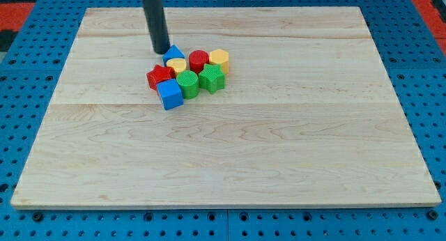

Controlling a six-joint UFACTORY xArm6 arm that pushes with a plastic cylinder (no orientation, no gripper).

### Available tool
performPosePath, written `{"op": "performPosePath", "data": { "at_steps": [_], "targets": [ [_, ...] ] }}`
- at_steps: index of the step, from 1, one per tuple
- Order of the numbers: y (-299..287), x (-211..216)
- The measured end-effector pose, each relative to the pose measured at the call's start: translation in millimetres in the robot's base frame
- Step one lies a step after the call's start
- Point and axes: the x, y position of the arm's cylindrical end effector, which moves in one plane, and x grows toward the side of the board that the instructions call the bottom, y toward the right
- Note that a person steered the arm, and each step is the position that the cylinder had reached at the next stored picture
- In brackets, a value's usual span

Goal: Point your arm to red circle

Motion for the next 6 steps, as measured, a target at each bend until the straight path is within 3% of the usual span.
{"op": "performPosePath", "data": {
  "at_steps": [1,6],
  "targets": [
    [33.5,-37.4],
    [53.0,-38.9]
  ]
}}
